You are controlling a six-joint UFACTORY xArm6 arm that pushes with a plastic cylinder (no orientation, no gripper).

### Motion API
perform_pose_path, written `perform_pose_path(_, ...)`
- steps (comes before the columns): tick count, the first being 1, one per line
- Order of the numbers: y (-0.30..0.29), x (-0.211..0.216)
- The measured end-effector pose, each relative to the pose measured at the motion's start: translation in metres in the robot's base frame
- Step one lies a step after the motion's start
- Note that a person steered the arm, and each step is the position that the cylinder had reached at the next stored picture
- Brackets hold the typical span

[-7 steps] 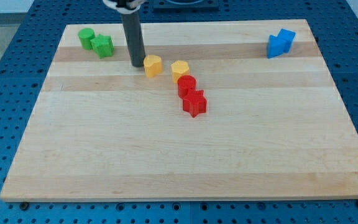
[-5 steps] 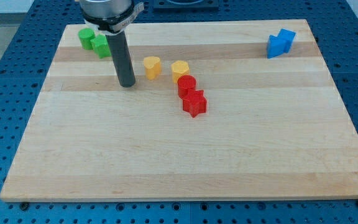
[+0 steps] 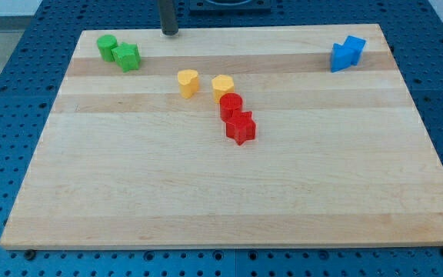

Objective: Push the yellow heart vertically to the bottom of the green star

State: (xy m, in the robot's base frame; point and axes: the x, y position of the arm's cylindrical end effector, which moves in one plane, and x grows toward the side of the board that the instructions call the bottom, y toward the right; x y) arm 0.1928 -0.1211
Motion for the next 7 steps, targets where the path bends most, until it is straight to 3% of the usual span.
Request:
perform_pose_path(5, 0.003, 0.003)
perform_pose_path(7, 0.032, 0.021)
